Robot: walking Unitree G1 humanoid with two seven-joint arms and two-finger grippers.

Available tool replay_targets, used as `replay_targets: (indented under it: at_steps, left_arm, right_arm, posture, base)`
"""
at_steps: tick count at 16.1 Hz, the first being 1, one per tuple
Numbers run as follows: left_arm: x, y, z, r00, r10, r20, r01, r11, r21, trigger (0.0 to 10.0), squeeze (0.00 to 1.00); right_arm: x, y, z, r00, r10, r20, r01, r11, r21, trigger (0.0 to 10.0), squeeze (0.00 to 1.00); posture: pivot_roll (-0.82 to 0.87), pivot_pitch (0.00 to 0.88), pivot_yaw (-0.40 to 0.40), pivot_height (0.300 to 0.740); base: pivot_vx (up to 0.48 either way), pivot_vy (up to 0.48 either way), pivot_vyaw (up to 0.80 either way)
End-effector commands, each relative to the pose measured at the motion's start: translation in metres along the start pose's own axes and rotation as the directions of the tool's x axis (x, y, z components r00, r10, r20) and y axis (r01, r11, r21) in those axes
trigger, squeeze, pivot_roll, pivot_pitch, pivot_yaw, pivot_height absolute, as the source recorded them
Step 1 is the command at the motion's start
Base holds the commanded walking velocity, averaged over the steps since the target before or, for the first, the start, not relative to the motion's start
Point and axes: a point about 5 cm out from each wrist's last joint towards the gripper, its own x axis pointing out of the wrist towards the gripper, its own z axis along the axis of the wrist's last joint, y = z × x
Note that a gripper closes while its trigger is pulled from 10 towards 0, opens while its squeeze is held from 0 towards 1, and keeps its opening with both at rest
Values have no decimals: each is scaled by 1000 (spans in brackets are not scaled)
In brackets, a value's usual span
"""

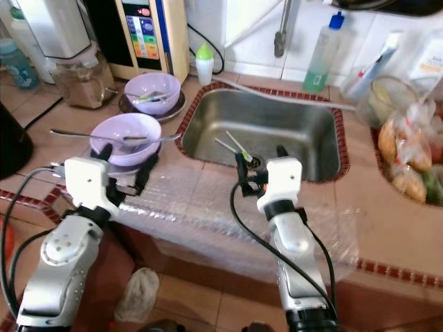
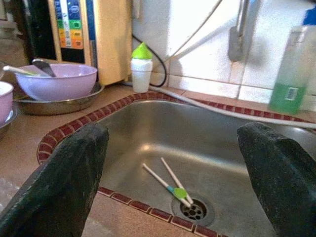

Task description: Kitchen organization

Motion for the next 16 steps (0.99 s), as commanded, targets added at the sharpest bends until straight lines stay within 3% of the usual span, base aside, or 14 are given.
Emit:
replay_targets:
  at_steps: [1,6,9,10,13,14,16]
  left_arm:
    - [2,-4,5,1000,-21,14,21,1000,16,10000,0]
    - [4,-12,10,997,-63,40,61,997,37,10000,0]
    - [5,-18,14,993,-101,62,99,994,45,10000,0]
    - [6,-20,15,992,-106,66,104,994,38,10000,0]
    - [8,-23,18,987,-136,84,134,990,32,10000,0]
    - [9,-24,19,986,-141,90,139,990,34,10000,0]
    - [10,-25,20,985,-144,98,142,989,31,10000,0]
  right_arm:
    - [0,-6,4,1000,-25,11,25,1000,-17,10000,0]
    - [3,-15,2,995,-99,-12,98,993,-62,10000,0]
    - [4,-17,-2,988,-154,-21,149,975,-164,10000,0]
    - [4,-16,-3,988,-148,-33,144,984,-109,10000,0]
    - [7,-17,-3,981,-193,-34,189,976,-104,10000,0]
    - [7,-15,-6,981,-187,-55,178,973,-144,10000,0]
    - [7,-13,-6,986,-158,-58,151,982,-112,10000,0]
  posture:
    - [-22,0,41,740]
    - [-29,0,40,740]
    - [-31,0,42,740]
    - [-31,0,42,740]
    - [-31,0,42,740]
    - [-31,0,42,740]
    - [-31,0,42,740]
  base:
    - [0,345,0]
    - [0,0,0]
    - [0,0,0]
    - [0,0,0]
    - [0,0,0]
    - [247,0,0]
    - [270,0,0]
